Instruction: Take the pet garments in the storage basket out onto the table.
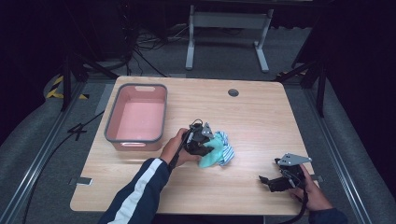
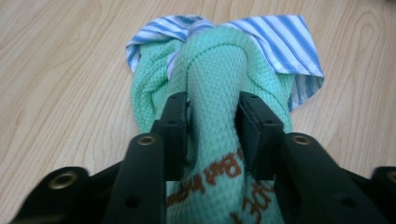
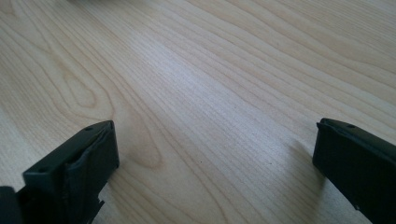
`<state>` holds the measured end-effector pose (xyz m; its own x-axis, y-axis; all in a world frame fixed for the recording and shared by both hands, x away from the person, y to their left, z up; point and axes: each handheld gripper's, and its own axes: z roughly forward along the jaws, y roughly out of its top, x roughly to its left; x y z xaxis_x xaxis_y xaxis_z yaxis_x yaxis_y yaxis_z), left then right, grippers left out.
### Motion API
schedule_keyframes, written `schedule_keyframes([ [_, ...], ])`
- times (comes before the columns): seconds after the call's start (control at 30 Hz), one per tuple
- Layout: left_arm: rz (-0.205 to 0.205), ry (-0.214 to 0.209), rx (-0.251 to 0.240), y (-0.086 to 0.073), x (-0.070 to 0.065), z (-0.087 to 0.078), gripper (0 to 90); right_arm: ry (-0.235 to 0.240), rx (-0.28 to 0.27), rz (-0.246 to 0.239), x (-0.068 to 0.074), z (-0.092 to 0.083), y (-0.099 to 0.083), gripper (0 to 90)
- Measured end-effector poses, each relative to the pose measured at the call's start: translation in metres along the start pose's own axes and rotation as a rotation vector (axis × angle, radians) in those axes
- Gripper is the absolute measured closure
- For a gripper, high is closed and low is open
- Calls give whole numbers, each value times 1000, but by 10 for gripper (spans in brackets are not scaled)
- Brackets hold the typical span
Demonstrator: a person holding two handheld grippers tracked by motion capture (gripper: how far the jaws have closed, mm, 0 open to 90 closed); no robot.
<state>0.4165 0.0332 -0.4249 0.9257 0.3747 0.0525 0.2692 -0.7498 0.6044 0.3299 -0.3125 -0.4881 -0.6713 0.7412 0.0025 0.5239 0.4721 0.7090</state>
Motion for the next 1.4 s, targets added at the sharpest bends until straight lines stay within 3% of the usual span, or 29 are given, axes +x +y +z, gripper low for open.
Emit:
schedule_keyframes([
  [0.17,5,-2,-21,1,-3,-7,540,0,0,0,0,0,0,5],
  [0.33,35,23,-18,3,-8,-18,423,0,0,0,0,0,0,5],
  [0.43,31,30,-32,2,-10,-30,319,0,0,0,0,0,0,5],
  [0.6,45,46,-43,-4,-14,-45,254,0,0,0,0,0,0,5],
  [0.67,44,39,-57,-9,-15,-50,254,0,0,0,0,0,0,5],
  [0.7,56,65,-56,-13,-18,-56,250,0,0,0,0,0,0,5],
  [0.73,56,65,-56,-13,-18,-56,245,0,0,0,0,0,0,5],
  [1.1,111,112,-20,-42,-26,-84,244,0,0,1,0,0,0,5],
  [1.23,111,130,-11,-53,-27,-90,238,-1,0,4,0,0,0,5],
  [1.4,94,117,-11,-67,-28,-98,240,-1,-1,6,0,0,0,5],
])
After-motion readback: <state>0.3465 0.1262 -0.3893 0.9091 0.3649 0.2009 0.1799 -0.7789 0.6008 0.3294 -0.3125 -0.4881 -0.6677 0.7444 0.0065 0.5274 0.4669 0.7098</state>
